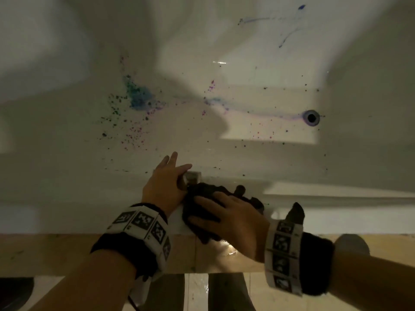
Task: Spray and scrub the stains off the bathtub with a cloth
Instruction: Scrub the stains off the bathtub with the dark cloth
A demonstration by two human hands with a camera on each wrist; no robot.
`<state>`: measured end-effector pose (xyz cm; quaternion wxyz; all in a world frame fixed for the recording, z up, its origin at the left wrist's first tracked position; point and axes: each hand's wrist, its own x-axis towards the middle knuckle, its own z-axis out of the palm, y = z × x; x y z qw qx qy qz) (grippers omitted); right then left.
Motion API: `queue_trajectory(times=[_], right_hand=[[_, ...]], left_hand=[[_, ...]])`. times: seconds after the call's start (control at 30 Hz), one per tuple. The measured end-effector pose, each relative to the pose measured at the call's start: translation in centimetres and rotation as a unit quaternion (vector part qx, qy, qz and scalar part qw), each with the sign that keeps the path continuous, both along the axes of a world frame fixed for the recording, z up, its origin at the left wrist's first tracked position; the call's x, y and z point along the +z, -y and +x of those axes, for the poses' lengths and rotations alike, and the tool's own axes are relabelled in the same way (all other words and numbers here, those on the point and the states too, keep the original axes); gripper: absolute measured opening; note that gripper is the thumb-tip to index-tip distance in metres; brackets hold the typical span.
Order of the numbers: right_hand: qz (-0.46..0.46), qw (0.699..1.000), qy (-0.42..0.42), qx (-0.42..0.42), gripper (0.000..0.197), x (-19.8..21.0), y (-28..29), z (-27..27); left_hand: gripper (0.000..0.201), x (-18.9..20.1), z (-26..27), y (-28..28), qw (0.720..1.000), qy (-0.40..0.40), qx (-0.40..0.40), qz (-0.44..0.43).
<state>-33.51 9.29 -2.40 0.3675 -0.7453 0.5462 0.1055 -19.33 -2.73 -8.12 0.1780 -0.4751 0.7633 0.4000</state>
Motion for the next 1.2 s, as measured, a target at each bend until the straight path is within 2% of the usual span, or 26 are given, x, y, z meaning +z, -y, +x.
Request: queue_trajectory(times=[0.03, 0.1, 0.2, 0.27, 0.37, 0.43, 0.57, 0.6, 0.67, 0.7, 0.77, 0.9, 1.0, 1.03, 1.1, 1.17, 1.2], right_hand=[[-0.014, 1.0, -0.006, 0.026, 0.075, -0.8, -0.4, 0.3], [-0.017, 1.0, -0.012, 0.021, 0.089, -1.5, -1.8, -0.1], [-0.042, 0.998, -0.037, 0.038, 0.099, -1.8, -3.1, -2.9], [-0.02, 0.997, -0.052, 0.05, 0.105, -1.5, -3.9, -4.5], [0.006, 0.997, -0.074, 0.006, 0.108, -1.2, -4.7, -6.6], [0.001, 0.996, -0.076, -0.037, 0.099, -0.9, -4.1, -7.0], [0.086, 0.976, -0.027, -0.198, 0.045, 0.7, -1.0, -8.0], [0.098, 0.965, -0.016, -0.244, 0.038, 1.0, 0.2, -8.4], [0.068, 0.944, 0.001, -0.322, 0.034, 1.2, 2.6, -9.1], [0.03, 0.948, -0.014, -0.317, 0.036, 0.8, 3.7, -9.4], [-0.018, 0.966, -0.037, -0.256, 0.046, 0.0, 5.5, -9.2], [0.05, 0.993, -0.052, -0.096, 0.06, -2.0, 6.2, -6.6], [0.173, 0.984, -0.05, -0.001, 0.056, -2.8, 4.4, -5.5], [0.178, 0.982, -0.049, 0.036, 0.054, -2.9, 4.3, -5.8], [0.163, 0.985, -0.018, 0.049, 0.048, -3.0, 4.9, -7.1], [0.15, 0.987, 0.004, 0.058, 0.048, -3.7, 5.9, -8.1], [0.155, 0.984, 0.004, 0.088, 0.049, -4.1, 6.3, -8.1]], left_hand=[[0.058, 0.0, 0.0, 0.0, 1.0, 0.0, -0.003, 0.001], [0.067, 0.0, 0.1, 0.1, 1.0, 0.008, -0.008, 0.01], [0.074, 0.0, 0.2, 0.1, 1.0, 0.016, -0.009, 0.013], [0.072, 0.1, 0.1, 0.0, 1.0, 0.016, -0.006, 0.009], [0.069, 0.2, 0.1, 0.0, 1.0, 0.01, -0.008, 0.01], [0.07, 0.2, 0.2, 0.1, 1.0, 0.005, -0.007, 0.016], [0.072, 0.9, 0.1, -0.1, 0.999, 0.012, -0.018, 0.028], [0.072, 1.0, 0.1, 0.0, 0.999, 0.012, -0.018, 0.032], [0.073, 1.1, 0.2, 0.0, 0.999, 0.008, -0.017, 0.036], [0.073, 1.0, 0.3, 0.0, 0.999, 0.008, -0.023, 0.034], [0.07, 1.1, 0.3, 0.1, 0.998, 0.016, -0.049, 0.028], [0.043, 1.6, 0.0, 2.1, 0.995, 0.029, -0.081, 0.059], [0.039, 2.0, -0.2, 5.0, 0.987, 0.03, -0.073, 0.138], [0.038, 2.1, -0.1, 5.9, 0.985, 0.024, -0.051, 0.16], [0.036, 2.0, 0.2, 7.4, 0.982, 0.013, -0.005, 0.186], [0.035, 1.7, 0.6, 8.5, 0.982, 0.026, 0.001, 0.187], [0.035, 1.5, 0.8, 8.9, 0.981, 0.04, -0.006, 0.19]])
